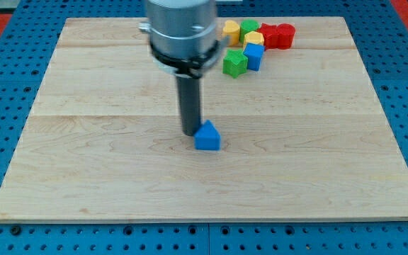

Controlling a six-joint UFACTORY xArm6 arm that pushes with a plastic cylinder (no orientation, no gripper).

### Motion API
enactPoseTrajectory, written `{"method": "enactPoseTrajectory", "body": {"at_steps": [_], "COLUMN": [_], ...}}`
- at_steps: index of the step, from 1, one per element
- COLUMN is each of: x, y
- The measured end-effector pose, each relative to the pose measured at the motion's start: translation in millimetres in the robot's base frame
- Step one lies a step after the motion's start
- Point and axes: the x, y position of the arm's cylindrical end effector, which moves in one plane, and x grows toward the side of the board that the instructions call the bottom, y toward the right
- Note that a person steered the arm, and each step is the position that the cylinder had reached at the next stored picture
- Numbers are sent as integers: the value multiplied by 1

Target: Move yourself to the top right corner of the board

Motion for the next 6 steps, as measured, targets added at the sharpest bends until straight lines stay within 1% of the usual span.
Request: {"method": "enactPoseTrajectory", "body": {"at_steps": [1, 2, 3, 4, 5, 6], "x": [-17, -79, -123, -178, -210, -258], "y": [26, 125, 217, 193, 233, 209]}}
